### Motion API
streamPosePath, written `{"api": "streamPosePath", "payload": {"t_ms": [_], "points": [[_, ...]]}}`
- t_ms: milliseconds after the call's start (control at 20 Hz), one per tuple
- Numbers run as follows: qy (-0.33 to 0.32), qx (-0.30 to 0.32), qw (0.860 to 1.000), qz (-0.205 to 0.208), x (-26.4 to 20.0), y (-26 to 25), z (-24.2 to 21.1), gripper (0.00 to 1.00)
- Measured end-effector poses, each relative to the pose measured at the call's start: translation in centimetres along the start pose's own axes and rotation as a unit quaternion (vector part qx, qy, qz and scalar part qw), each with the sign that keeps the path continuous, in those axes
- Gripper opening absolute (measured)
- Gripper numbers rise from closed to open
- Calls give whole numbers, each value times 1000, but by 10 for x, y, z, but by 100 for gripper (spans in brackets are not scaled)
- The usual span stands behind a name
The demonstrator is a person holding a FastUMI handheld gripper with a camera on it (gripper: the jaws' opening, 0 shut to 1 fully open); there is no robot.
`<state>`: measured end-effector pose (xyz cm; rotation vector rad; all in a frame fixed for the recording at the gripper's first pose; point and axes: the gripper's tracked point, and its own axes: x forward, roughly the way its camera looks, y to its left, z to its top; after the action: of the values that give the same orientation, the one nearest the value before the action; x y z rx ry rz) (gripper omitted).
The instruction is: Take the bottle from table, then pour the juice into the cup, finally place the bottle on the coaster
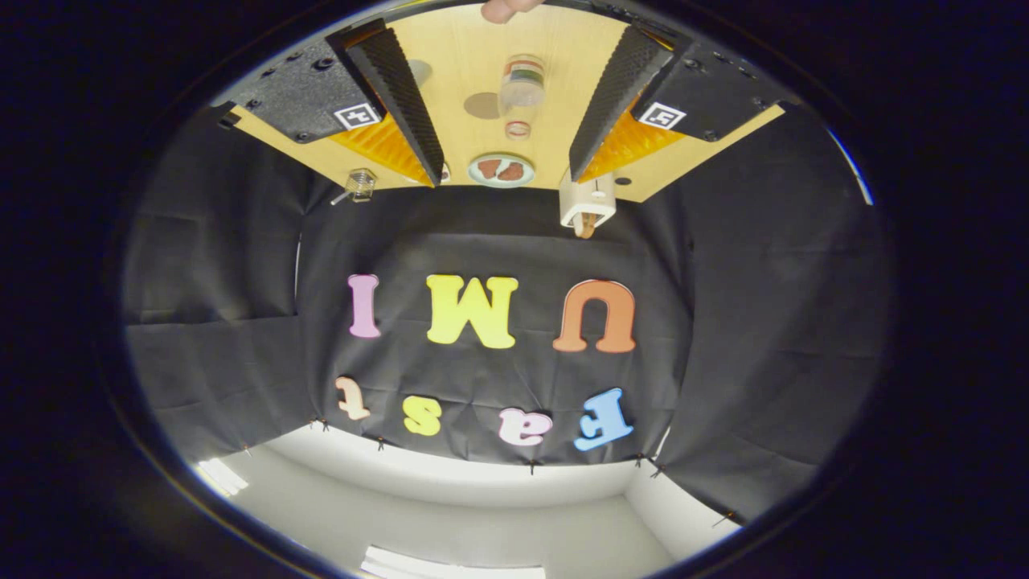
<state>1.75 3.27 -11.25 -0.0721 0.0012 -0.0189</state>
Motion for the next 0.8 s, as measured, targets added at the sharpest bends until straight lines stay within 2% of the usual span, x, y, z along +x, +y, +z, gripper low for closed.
{"api": "streamPosePath", "payload": {"t_ms": [300,650,800], "points": [[-23,-22,999,11,14,33,-21,100],[10,-18,1000,13,51,52,-89,100],[17,-21,1000,0,63,49,-112,100]]}}
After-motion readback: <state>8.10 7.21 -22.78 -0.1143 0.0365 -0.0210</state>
